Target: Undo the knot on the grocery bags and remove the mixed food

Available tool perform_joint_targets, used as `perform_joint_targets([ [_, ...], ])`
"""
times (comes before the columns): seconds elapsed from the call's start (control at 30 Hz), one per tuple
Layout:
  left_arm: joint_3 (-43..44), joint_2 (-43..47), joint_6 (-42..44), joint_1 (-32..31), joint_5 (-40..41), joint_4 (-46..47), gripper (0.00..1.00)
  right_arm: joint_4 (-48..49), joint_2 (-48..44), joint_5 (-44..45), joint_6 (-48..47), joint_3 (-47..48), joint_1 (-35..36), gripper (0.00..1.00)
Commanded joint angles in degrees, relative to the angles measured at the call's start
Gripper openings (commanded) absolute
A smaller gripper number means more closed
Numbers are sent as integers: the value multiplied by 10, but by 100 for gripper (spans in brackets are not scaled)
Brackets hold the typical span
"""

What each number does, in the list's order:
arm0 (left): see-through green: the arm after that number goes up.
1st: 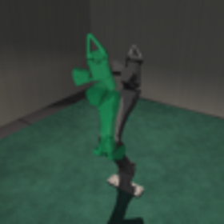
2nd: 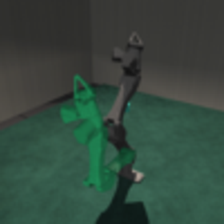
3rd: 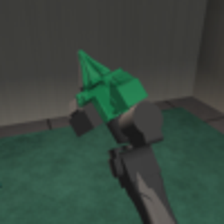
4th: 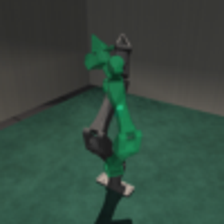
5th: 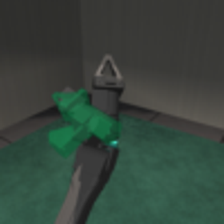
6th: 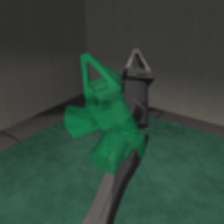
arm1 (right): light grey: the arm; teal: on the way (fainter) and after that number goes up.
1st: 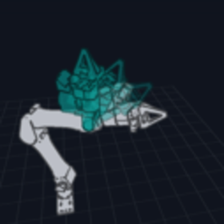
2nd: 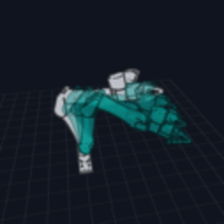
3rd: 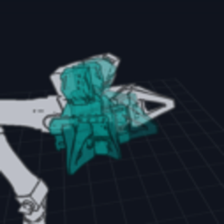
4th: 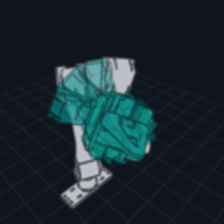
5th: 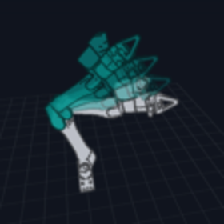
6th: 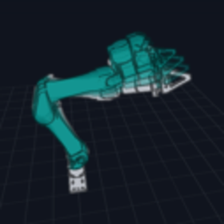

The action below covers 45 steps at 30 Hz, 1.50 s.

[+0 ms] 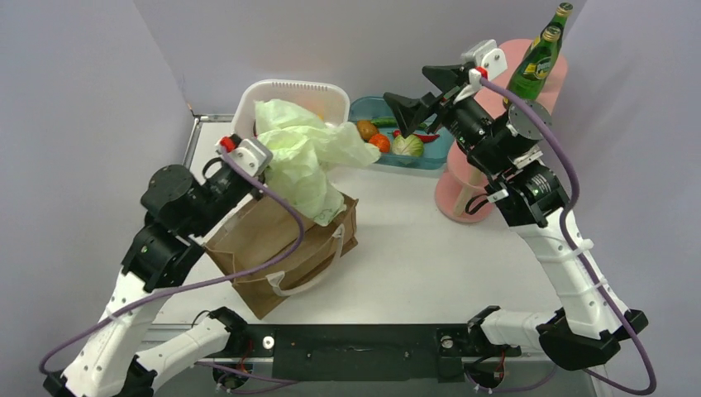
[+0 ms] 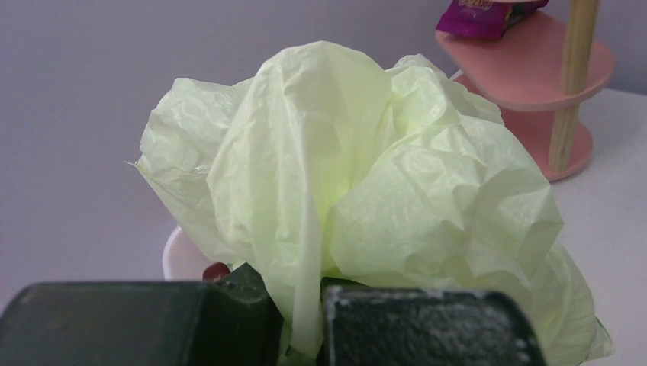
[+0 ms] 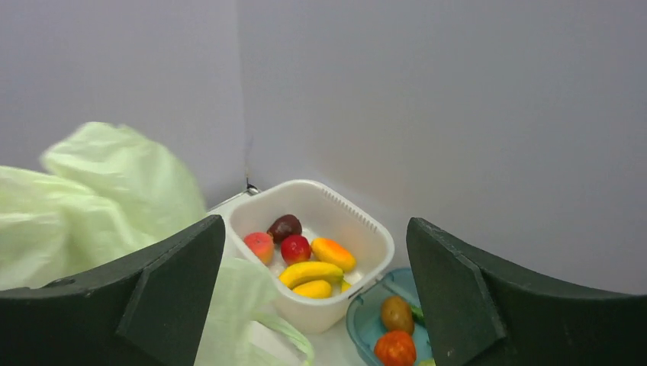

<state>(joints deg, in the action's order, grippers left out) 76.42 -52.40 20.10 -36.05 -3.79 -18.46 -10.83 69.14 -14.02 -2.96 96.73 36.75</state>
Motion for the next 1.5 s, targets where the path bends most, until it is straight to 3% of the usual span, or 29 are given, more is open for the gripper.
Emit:
perform_joint_targets([
  [0.0, -13, 71, -22, 33, -24, -133, 0, -6, 23, -30, 122, -13, -59, 86],
  [0.2, -112, 103, 68, 36, -26, -267, 0, -41, 48, -95, 101, -53, -64, 87],
  [0.43, -152, -2, 148, 34, -53, -333, 0, -74, 76, -124, 79, -49, -63, 87],
  [0.67, -183, -148, 217, 29, -50, -335, 0, -89, 61, -112, 66, -76, -64, 87],
  [0.83, -268, -203, 268, 31, 4, -291, 0, -103, 49, -99, 57, -90, -67, 87],
  [0.87, -281, -199, 280, 33, 7, -271, 3, -105, 43, -95, 58, -92, -69, 87],
  [1.03, -322, -97, 298, 35, -32, -259, 38, -107, 24, -88, 59, -112, -70, 87],
  [1.1, -312, -57, 285, 33, -48, -266, 45, -107, 23, -87, 60, -117, -70, 87],
  [1.27, -243, -21, 249, 33, -73, -319, 51, -97, 32, -96, 71, -112, -71, 87],
  [1.47, -121, -9, 181, 34, -115, -358, 67, -91, 57, -110, 81, -88, -70, 86],
])
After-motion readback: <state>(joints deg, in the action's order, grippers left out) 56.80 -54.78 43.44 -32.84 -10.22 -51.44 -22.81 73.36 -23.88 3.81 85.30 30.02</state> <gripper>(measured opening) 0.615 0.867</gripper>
